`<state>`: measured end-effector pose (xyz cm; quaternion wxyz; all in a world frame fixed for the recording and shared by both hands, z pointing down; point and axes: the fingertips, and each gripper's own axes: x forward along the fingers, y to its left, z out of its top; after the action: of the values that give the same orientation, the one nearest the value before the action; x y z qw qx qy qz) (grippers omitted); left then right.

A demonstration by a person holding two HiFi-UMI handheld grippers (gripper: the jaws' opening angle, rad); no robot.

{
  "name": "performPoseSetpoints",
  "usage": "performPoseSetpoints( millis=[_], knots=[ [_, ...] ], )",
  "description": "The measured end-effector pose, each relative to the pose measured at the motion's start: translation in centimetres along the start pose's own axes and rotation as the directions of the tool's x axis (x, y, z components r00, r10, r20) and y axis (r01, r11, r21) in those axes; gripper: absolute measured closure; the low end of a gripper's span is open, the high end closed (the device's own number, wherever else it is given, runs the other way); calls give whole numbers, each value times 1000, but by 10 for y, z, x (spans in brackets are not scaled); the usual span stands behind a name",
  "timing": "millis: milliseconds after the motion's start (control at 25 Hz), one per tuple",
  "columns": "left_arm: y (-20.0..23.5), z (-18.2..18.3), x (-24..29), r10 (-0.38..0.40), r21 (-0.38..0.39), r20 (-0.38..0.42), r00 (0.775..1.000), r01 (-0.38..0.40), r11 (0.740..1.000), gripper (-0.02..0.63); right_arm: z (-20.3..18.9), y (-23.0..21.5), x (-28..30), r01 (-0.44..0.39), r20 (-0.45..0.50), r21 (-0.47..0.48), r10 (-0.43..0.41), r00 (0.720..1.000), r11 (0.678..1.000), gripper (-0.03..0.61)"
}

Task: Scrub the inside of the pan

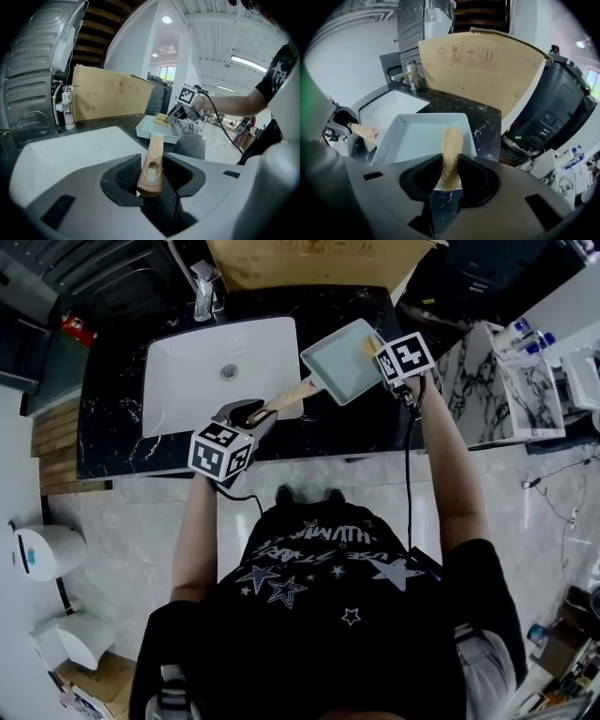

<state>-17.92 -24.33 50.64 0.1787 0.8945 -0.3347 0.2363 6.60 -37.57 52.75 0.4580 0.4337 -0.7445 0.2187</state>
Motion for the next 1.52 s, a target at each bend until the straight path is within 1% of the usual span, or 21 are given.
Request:
performPoseSetpoints(
  millis=[80,280,360,440,600,720,1080,1280,1520],
  knots=[
    [0,0,0,-1,1,1,1000,1,1000,463,-2,-7,2,28,-17,-11,-28,999,1000,472],
    [0,0,0,-2,1,5,1000,2,1000,463,-8,-8,13,86,-71,-78,-92,993,993,472],
    [0,0,0,-3,1,4,1000,3,1000,465,-9,-7,17,97,-87,-95,-106,991,991,472],
    [-1,0,0,-4,1,4,1000,4,1000,465,-11,-7,19,95,-101,-90,-104,989,991,472],
    [0,0,0,-4,1,3,1000,4,1000,464,-12,-2,19,64,-103,-51,-69,992,997,472],
    [0,0,1,-3,2,3,1000,3,1000,463,-14,8,17,21,-100,-38,-24,995,999,472],
    [0,0,0,-3,1,5,1000,3,1000,463,-14,63,12,-87,-81,-62,82,993,994,471],
    [1,1,0,1,2,7,1000,-1,1000,463,-13,91,9,-147,-85,-83,139,987,986,471],
    [0,1,0,2,0,4,1000,-2,1000,463,-14,115,7,-211,-104,-86,202,974,974,471]
  ],
)
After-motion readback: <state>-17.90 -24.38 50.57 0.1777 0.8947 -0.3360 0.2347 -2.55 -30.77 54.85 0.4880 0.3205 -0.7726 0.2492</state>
